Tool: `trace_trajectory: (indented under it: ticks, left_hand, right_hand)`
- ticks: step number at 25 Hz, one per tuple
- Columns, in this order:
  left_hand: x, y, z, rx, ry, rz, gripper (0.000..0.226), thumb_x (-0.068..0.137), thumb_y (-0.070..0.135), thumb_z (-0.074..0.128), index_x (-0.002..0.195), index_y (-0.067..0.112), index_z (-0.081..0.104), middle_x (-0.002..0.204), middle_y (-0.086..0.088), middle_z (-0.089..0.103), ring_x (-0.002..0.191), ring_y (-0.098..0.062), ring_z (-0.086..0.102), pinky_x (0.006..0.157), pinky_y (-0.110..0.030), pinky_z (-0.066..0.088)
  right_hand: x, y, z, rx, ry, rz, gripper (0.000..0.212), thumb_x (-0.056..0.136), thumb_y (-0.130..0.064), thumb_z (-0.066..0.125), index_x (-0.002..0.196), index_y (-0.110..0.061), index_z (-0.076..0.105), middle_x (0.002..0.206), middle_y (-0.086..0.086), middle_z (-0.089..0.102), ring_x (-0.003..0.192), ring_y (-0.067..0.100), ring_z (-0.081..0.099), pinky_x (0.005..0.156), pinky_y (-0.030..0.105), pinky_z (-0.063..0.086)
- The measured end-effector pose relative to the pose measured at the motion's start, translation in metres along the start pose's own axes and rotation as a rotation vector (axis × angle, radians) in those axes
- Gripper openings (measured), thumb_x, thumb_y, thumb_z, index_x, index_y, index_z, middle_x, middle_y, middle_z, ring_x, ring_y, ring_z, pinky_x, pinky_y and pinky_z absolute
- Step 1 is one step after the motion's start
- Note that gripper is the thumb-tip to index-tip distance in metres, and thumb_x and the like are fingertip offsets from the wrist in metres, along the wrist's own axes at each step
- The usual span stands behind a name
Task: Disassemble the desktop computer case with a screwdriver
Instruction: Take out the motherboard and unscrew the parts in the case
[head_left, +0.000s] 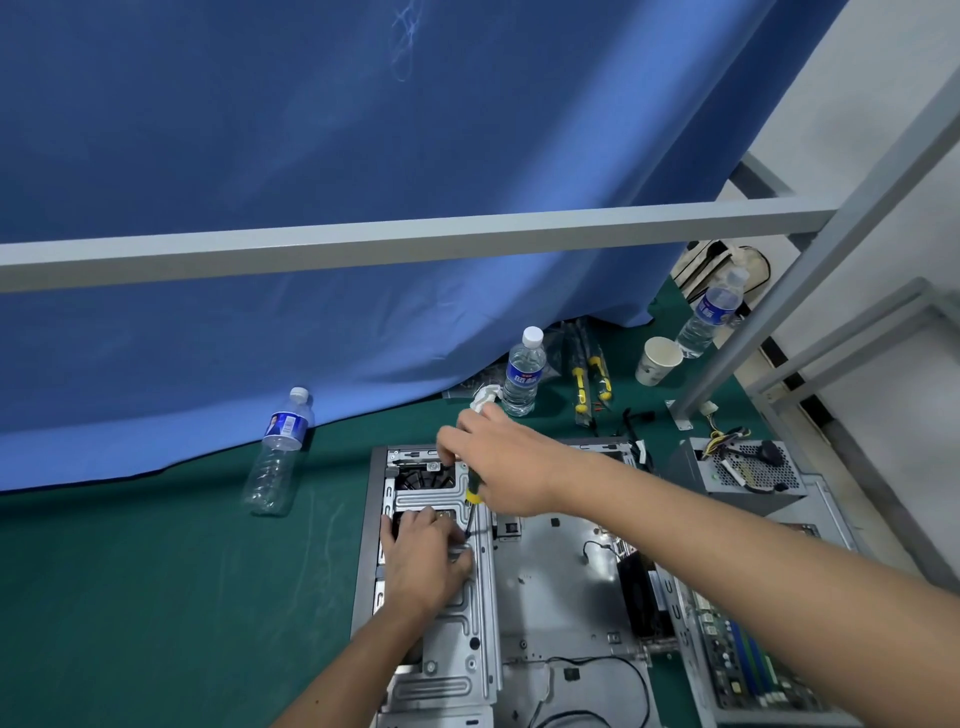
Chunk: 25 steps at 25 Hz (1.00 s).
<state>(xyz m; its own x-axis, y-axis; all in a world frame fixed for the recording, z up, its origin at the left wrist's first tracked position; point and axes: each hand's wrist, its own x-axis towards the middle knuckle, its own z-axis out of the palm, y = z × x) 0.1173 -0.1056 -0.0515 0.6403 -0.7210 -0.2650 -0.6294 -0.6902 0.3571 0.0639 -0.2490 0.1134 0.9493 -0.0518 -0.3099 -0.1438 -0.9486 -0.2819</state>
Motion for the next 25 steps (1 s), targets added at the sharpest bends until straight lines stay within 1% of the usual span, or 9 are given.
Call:
trace_trajectory:
  ticks: [2,4,7,9,11,15,18,21,25]
  left_hand:
    - [0.001,0.002,0.002,-0.004,0.027,-0.025,0.022,0.085,0.045,0.058,0.102,0.035,0.069,0.105,0.014,0.055,0.112,-0.013,0.046,0.117,-0.044,0.012]
    - [0.004,0.005,0.002,0.002,0.038,-0.054,0.022,0.086,0.044,0.057,0.101,0.035,0.070,0.106,0.014,0.057,0.112,-0.013,0.046,0.116,-0.044,0.013]
    - [0.007,0.008,0.003,0.007,0.035,-0.078,0.019,0.085,0.042,0.056,0.095,0.034,0.071,0.104,0.014,0.057,0.112,-0.012,0.046,0.115,-0.045,0.013]
    - [0.008,0.009,0.002,0.019,0.042,-0.085,0.018,0.085,0.041,0.056,0.089,0.032,0.071,0.101,0.014,0.057,0.109,-0.012,0.046,0.113,-0.046,0.017]
    - [0.008,0.012,0.001,0.044,0.038,-0.075,0.017,0.084,0.041,0.055,0.084,0.031,0.069,0.100,0.013,0.058,0.108,-0.013,0.047,0.110,-0.045,0.021]
    - [0.012,0.016,-0.001,0.073,0.005,-0.059,0.016,0.083,0.036,0.056,0.069,0.028,0.054,0.103,0.010,0.059,0.108,-0.017,0.047,0.111,-0.047,0.023]
    - [0.016,0.020,-0.003,0.133,-0.022,-0.033,0.015,0.082,0.035,0.056,0.069,0.027,0.054,0.107,0.007,0.059,0.110,-0.020,0.048,0.111,-0.047,0.023]
    - [0.021,0.022,-0.005,0.201,-0.052,0.001,0.012,0.082,0.035,0.055,0.076,0.026,0.060,0.114,0.005,0.060,0.112,-0.020,0.047,0.109,-0.046,0.026]
    - [0.027,0.024,-0.007,0.291,-0.033,0.058,0.023,0.081,0.038,0.054,0.092,0.021,0.066,0.110,0.002,0.061,0.109,-0.020,0.049,0.095,-0.040,0.036]
  right_hand:
    - [-0.001,-0.002,0.001,-0.016,-0.023,0.014,0.032,0.086,-0.009,0.059,0.114,-0.015,0.045,0.109,0.007,0.041,0.102,0.026,0.039,0.077,0.037,0.042]
    - [0.000,-0.006,0.006,-0.145,0.013,0.117,0.026,0.098,-0.029,0.051,0.114,-0.011,0.044,0.111,0.012,0.042,0.098,0.031,0.049,0.068,0.039,0.040]
    - [0.002,-0.005,0.008,-0.191,0.059,0.078,0.017,0.097,-0.011,0.047,0.113,-0.010,0.043,0.107,0.012,0.044,0.091,0.033,0.051,0.066,0.041,0.037]
    - [0.002,-0.003,0.004,-0.123,0.034,-0.029,0.033,0.085,0.002,0.050,0.114,-0.012,0.045,0.108,0.009,0.043,0.094,0.029,0.042,0.074,0.039,0.040]
    - [0.000,-0.003,0.002,-0.080,0.012,-0.064,0.035,0.082,0.002,0.052,0.114,-0.011,0.046,0.108,0.008,0.043,0.096,0.027,0.038,0.079,0.040,0.042]
    - [0.001,-0.006,0.008,-0.171,0.039,0.010,0.026,0.100,-0.029,0.048,0.117,-0.009,0.044,0.109,0.012,0.044,0.096,0.032,0.049,0.069,0.041,0.042]
    - [0.002,-0.005,0.010,-0.233,0.081,-0.031,0.024,0.102,-0.028,0.046,0.115,-0.009,0.046,0.107,0.012,0.045,0.091,0.031,0.051,0.063,0.038,0.035]
    - [0.002,-0.004,0.010,-0.197,0.087,-0.060,0.017,0.099,-0.018,0.050,0.113,-0.009,0.047,0.106,0.011,0.045,0.091,0.030,0.050,0.064,0.039,0.037]
    - [-0.005,0.005,0.003,-0.069,0.096,-0.108,0.025,0.092,-0.006,0.052,0.116,-0.013,0.051,0.108,0.007,0.048,0.100,0.027,0.047,0.081,0.041,0.043]
